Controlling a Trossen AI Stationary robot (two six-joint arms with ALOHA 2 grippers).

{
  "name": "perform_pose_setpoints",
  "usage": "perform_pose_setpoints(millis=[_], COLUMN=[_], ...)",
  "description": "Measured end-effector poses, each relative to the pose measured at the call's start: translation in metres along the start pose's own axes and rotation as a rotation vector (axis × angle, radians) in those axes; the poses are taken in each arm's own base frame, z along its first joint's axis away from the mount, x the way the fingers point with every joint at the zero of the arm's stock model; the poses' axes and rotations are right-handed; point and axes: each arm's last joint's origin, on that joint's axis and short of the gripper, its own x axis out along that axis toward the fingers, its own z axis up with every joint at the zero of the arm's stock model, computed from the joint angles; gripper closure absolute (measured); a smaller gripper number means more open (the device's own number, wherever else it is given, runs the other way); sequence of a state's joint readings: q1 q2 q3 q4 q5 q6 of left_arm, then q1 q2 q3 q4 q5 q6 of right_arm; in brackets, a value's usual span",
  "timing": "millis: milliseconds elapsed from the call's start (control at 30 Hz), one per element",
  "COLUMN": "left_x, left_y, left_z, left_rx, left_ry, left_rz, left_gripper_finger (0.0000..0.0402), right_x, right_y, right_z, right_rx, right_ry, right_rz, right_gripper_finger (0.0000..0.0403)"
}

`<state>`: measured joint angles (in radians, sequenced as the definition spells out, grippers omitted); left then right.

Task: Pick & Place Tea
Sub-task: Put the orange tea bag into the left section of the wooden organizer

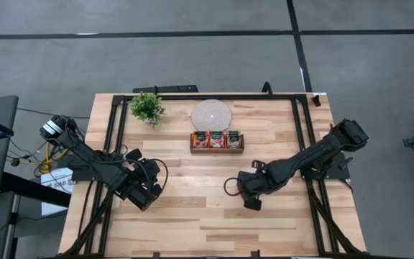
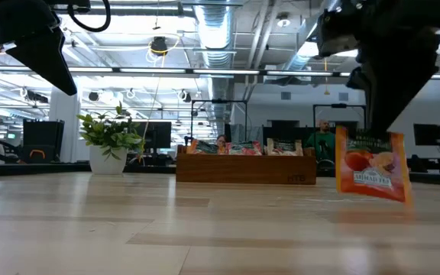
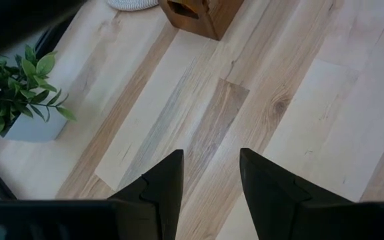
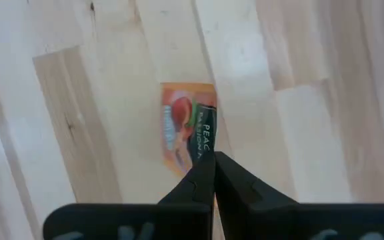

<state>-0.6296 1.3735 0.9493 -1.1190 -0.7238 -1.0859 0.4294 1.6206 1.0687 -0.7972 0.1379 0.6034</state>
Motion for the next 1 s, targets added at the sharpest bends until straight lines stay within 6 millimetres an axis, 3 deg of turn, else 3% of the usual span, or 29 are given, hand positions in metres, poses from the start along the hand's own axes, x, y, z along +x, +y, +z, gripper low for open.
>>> perform_pose_setpoints(millis=[300,700,1000], left_x=[-0.008,-0.039,-0.043], left_y=[-0.006,-0.004,0.0], left_z=[0.013,0.084,0.125], left_rx=[-0.012,0.027,-0.042], left_ry=[-0.038,-0.215,-0.389], left_rz=[-0.066,-0.196,-0.259], left_gripper_finger=[0.0261,0.0261,0.0261], right_x=[-0.04,-0.069,-0.082], right_y=[0.002,-0.008,-0.02], right_z=[0.02,0.08,0.113], right_rx=[-0.116,-0.243,-0.294], right_ry=[-0.098,-0.24,-0.317], right_rz=[-0.051,-0.051,-0.065], right_gripper_finger=[0.0403,0.0403,0.0403])
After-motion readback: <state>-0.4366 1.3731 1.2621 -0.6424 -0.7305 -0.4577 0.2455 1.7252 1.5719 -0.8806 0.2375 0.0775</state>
